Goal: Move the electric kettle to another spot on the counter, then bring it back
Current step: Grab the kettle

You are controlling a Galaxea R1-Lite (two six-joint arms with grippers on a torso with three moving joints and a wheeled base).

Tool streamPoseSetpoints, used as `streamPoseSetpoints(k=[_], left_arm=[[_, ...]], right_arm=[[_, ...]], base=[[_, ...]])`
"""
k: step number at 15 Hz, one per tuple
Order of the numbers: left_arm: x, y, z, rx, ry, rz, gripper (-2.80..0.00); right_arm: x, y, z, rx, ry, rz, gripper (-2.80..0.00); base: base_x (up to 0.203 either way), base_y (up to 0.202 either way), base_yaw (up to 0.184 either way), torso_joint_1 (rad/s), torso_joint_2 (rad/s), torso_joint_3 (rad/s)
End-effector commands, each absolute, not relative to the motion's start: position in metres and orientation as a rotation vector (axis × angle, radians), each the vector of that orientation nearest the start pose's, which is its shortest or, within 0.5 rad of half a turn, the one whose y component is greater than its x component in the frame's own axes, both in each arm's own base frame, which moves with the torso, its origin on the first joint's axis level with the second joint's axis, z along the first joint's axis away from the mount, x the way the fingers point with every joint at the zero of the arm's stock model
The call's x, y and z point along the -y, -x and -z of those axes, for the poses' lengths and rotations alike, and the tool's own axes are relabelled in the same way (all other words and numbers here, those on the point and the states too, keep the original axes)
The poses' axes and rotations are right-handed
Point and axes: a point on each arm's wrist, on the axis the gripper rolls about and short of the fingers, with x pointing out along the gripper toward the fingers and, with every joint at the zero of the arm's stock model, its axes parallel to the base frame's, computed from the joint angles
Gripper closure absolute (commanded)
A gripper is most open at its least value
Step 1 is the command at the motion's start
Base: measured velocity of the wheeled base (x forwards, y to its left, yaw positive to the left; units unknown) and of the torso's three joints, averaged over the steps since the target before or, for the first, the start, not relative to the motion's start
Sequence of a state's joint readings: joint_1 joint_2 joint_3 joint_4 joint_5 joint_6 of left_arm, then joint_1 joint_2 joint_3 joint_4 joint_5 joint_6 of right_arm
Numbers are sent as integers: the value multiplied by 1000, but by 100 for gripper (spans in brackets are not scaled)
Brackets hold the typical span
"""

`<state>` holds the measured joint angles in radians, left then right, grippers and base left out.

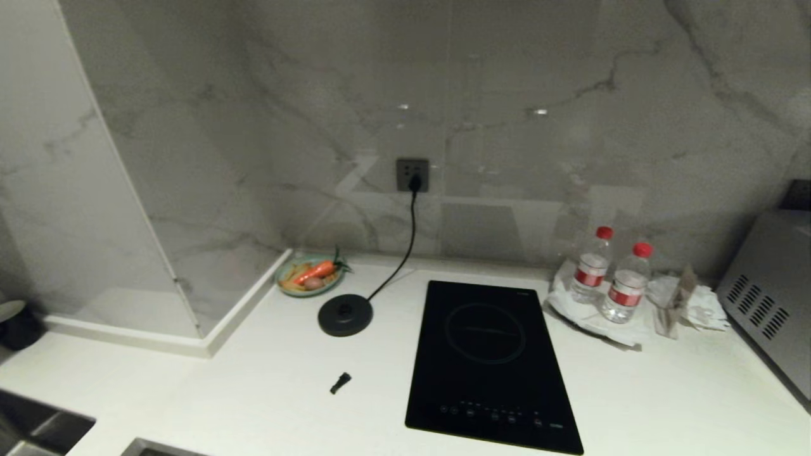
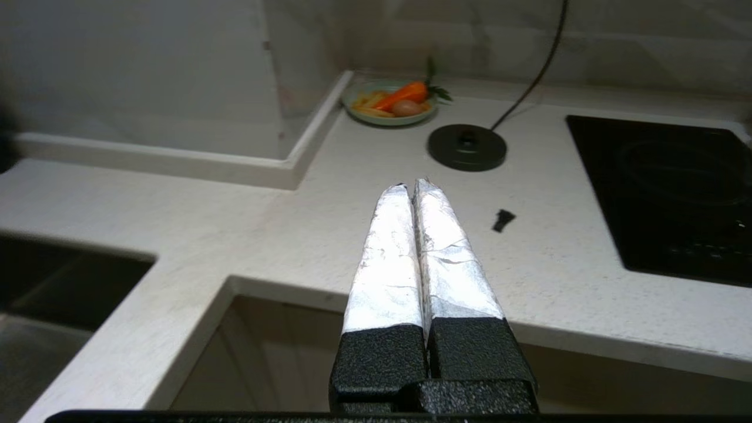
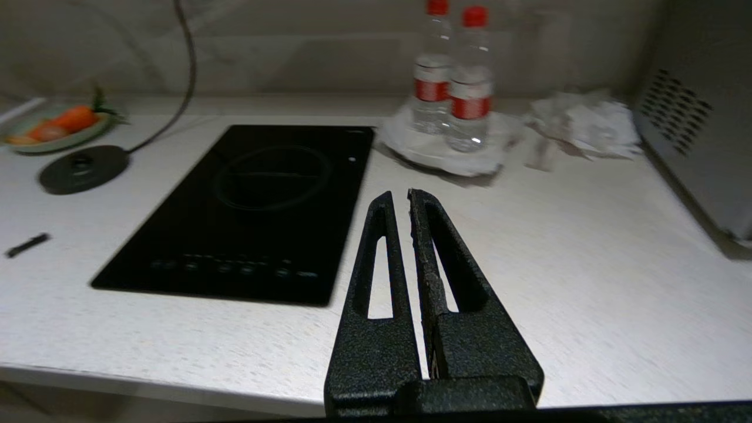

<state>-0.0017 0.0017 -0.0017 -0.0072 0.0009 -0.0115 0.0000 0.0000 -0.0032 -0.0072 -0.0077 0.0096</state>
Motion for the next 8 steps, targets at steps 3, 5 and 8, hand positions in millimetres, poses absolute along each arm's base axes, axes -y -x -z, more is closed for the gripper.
streamPoseSetpoints(k=[3,5,8], left_arm=[[0,23,-77,8,12,0,0],[0,23,-77,8,12,0,0],[0,23,-77,8,12,0,0]], right_arm=[[0,23,-77,11,-9,8,0],[0,23,-77,11,-10,8,0],[0,23,-77,11,-9,8,0]], base=[[-1,-8,175,-2,8,4],[-1,-8,175,4,9,2],[-3,-7,176,2,11,8]])
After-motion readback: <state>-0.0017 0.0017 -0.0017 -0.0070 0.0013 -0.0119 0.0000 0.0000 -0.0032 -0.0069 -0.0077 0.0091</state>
